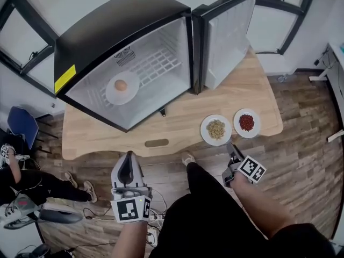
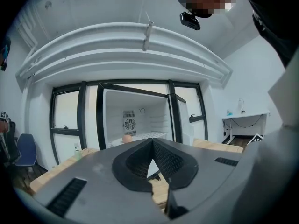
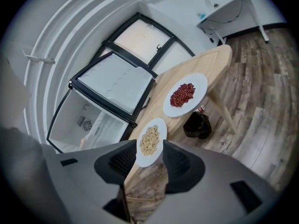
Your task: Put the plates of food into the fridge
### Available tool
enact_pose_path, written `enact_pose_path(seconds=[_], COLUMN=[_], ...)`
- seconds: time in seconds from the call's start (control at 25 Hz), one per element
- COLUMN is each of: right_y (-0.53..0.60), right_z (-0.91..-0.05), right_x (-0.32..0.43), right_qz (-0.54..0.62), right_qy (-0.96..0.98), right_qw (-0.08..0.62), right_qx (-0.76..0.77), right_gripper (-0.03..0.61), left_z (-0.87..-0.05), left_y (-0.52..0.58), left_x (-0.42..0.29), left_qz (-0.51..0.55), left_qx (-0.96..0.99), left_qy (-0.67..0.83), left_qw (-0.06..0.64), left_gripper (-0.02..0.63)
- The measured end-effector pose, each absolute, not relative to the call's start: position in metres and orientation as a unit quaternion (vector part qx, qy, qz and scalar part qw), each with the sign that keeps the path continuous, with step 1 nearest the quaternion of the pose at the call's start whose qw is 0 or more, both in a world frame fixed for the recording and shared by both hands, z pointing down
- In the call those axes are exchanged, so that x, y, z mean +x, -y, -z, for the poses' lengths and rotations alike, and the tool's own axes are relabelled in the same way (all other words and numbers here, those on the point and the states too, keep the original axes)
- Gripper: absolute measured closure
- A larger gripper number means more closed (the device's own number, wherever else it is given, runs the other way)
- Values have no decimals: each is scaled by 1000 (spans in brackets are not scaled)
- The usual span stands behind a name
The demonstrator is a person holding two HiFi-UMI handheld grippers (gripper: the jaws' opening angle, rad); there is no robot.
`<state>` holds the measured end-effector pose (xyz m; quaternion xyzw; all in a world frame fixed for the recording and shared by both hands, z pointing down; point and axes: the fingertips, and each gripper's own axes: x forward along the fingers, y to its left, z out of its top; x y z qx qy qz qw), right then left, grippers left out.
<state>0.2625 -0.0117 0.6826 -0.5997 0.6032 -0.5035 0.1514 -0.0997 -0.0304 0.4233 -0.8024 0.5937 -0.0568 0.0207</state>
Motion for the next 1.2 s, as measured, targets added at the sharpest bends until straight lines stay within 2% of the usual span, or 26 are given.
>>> enact_pose_path(seconds=[0.52, 0.56, 0.64, 0.76, 1.2], right_y=[37, 37, 38, 38, 50], right_z=[-741, -741, -739, -736, -697], right_x=[257, 259, 262, 263, 253], right_qz=[561, 562, 562, 564, 540], right_qy=[-544, -539, -532, -529, -592], right_qw=[209, 213, 218, 223, 266], right_qx=[-588, -590, -595, -593, -536], right_gripper=[399, 406, 473, 519, 548], left_z=[-432, -432, -434, -434, -435], left_y=[48, 50, 54, 57, 43], left_x=[-116, -116, -117, -121, -131], left_qz=[100, 101, 102, 98, 84], left_qx=[-789, -790, -790, -788, -781], left_qy=[-605, -605, -605, -608, -619], left_qw=[18, 18, 17, 13, 9], left_gripper=[609, 609, 609, 609, 609])
